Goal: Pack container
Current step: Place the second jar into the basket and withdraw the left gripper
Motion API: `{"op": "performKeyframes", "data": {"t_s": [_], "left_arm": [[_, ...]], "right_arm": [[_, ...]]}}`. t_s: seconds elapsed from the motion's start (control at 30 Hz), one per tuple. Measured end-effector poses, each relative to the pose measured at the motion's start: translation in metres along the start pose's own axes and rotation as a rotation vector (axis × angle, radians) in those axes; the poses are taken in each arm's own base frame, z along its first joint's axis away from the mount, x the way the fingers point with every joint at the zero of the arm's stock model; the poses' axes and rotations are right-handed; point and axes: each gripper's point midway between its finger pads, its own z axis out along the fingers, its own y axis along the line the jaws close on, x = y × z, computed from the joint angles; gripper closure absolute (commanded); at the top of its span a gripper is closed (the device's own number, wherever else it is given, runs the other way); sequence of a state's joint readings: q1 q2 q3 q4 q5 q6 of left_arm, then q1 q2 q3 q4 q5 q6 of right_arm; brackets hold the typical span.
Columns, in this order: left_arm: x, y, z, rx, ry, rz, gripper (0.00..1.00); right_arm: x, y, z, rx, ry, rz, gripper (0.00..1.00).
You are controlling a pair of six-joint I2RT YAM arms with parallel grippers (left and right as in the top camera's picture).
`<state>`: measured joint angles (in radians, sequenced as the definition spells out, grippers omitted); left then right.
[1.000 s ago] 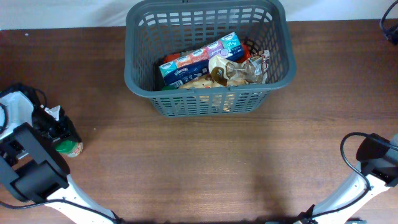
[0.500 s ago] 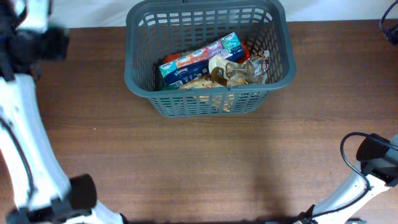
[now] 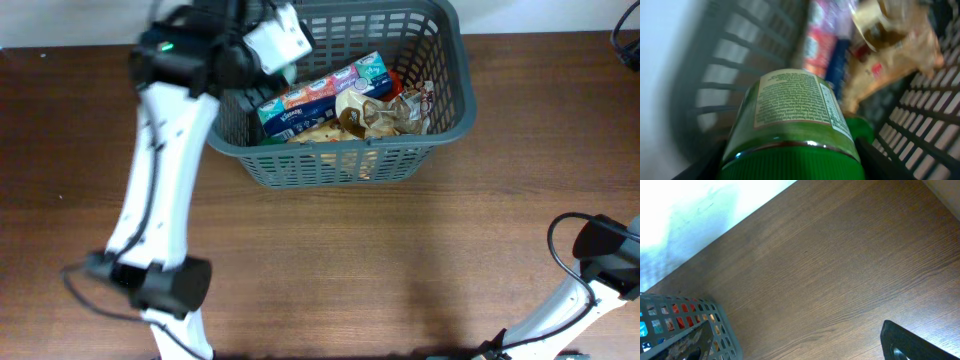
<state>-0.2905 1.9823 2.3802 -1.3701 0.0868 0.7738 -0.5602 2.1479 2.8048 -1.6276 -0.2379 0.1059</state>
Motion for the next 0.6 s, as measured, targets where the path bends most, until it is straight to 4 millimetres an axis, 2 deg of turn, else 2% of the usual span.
{"op": "performKeyframes", "data": {"t_s": [0.03, 0.1, 0.17, 0.23, 0.33, 0.4, 0.43, 0.47, 0.5, 0.6], "left_arm": [[0.009, -0.009, 0.018, 0.046, 0.052, 0.01, 0.98], [0.038, -0.031, 0.054, 0.161, 0.203, 0.022, 0.98], [0.057, -0.041, 0.071, 0.217, 0.293, 0.025, 0.98], [0.072, -0.05, 0.08, 0.263, 0.368, 0.029, 0.98], [0.08, -0.055, 0.078, 0.285, 0.404, 0.03, 0.98], [0.084, -0.059, 0.075, 0.303, 0.423, 0.031, 0.93], [0.084, -0.059, 0.075, 0.303, 0.427, 0.032, 0.78], [0.085, -0.059, 0.075, 0.303, 0.427, 0.031, 0.45], [0.085, -0.059, 0.075, 0.303, 0.427, 0.032, 0.01], [0.082, -0.057, 0.076, 0.298, 0.415, 0.038, 0.01]], "right_arm": [[0.0, 0.0, 0.0, 0.0, 0.0, 0.0, 0.01], [0.0, 0.0, 0.0, 0.0, 0.0, 0.001, 0.01], [0.0, 0.0, 0.0, 0.0, 0.0, 0.0, 0.01], [0.0, 0.0, 0.0, 0.0, 0.0, 0.0, 0.01], [0.0, 0.0, 0.0, 0.0, 0.0, 0.0, 0.01], [0.0, 0.0, 0.0, 0.0, 0.0, 0.0, 0.01], [0.0, 0.0, 0.0, 0.0, 0.0, 0.0, 0.01], [0.0, 0.0, 0.0, 0.0, 0.0, 0.0, 0.01], [0.0, 0.0, 0.0, 0.0, 0.0, 0.0, 0.01], [0.0, 0.0, 0.0, 0.0, 0.0, 0.0, 0.01]]}}
